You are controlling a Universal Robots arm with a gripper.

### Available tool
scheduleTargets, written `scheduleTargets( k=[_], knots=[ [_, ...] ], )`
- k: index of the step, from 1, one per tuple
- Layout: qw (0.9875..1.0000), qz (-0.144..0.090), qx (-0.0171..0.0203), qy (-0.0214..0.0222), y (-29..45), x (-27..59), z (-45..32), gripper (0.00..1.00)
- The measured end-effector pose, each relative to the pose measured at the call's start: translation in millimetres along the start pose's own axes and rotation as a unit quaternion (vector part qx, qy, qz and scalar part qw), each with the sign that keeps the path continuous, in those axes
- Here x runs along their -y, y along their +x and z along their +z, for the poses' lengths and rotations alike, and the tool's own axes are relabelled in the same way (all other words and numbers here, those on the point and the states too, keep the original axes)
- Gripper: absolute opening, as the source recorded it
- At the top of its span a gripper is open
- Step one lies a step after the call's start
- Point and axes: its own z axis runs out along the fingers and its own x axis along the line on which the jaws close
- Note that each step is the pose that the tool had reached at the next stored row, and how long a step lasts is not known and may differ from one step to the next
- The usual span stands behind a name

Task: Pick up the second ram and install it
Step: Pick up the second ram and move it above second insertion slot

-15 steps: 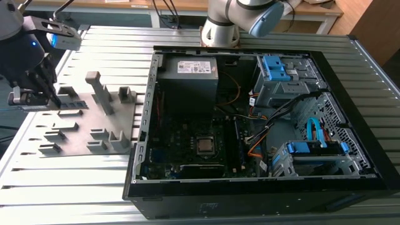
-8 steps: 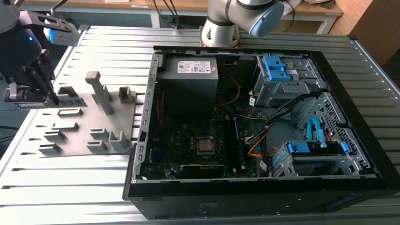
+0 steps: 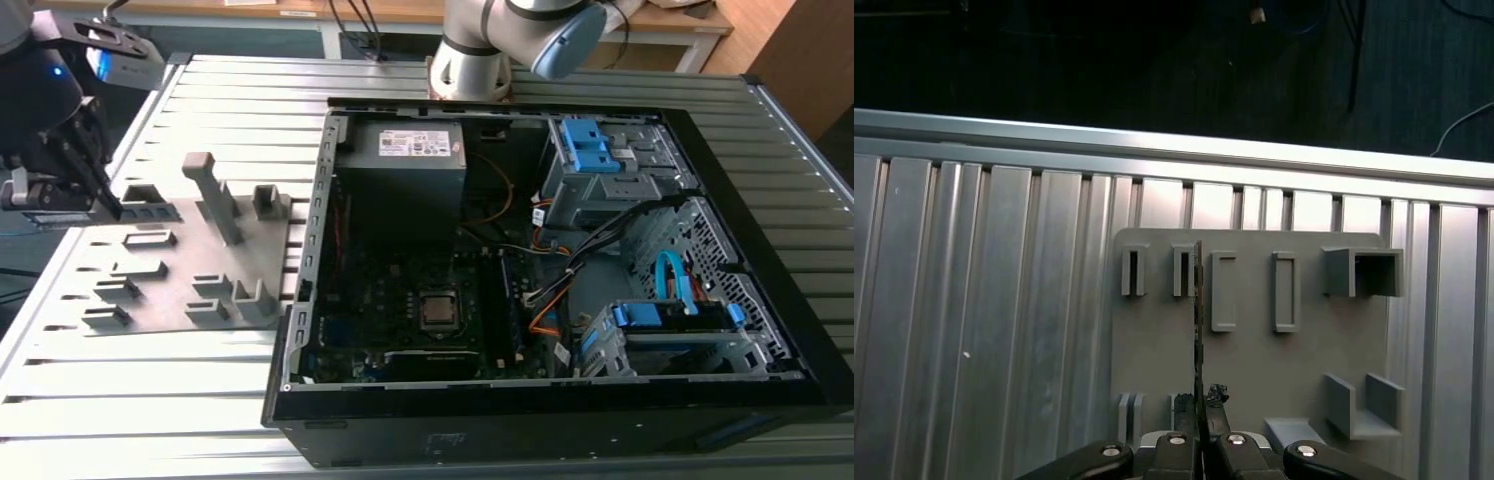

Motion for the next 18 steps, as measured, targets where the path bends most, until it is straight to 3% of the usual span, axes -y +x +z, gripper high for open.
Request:
scheduleTargets(
  k=[18],
  knots=[
    [1.0000,0.000,0.0000,0.0000,-0.5,-1.0,-19.1,0.14]
  ],
)
